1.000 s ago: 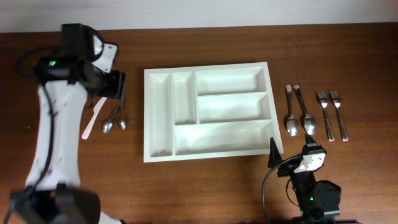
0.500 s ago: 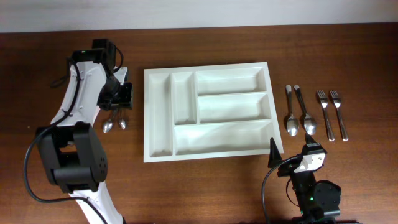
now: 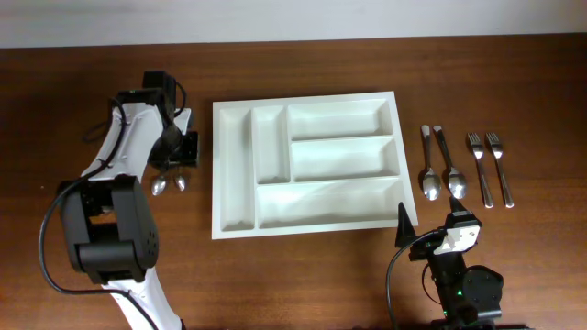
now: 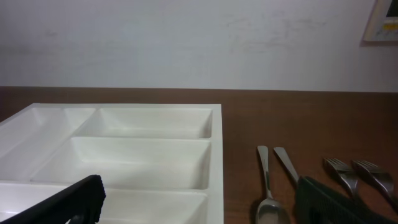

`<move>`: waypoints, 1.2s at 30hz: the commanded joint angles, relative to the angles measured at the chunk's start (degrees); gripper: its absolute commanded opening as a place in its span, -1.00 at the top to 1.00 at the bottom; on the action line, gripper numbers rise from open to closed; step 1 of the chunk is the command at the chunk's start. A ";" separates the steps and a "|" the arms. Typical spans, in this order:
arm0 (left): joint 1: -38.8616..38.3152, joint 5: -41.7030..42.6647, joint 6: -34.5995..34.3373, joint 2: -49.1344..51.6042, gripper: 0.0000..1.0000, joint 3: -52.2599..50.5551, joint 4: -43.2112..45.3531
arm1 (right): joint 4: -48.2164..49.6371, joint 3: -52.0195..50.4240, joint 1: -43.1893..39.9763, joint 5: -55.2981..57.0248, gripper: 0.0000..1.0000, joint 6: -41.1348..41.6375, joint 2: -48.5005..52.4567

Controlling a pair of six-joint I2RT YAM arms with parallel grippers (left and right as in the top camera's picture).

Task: Pack container
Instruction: 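Move the left gripper over the two small spoons and grasp one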

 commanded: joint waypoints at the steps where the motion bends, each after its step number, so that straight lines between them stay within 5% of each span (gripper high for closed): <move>1: 1.20 -0.81 -0.55 0.13 0.00 -1.86 1.77 | -0.37 -0.26 0.31 0.48 -0.97 0.48 -0.42; 23: 3.39 -0.79 -0.55 0.13 0.10 -10.75 10.43 | -0.37 -0.26 0.31 0.48 -0.97 0.48 -0.42; 30: 3.39 -0.74 -0.55 0.13 0.69 -11.10 10.91 | -0.37 -0.26 0.31 0.48 -0.97 0.48 -0.42; 36: 3.39 -0.61 -0.55 0.13 0.96 -11.04 11.15 | -0.37 -0.26 0.31 0.48 -0.97 0.48 -0.42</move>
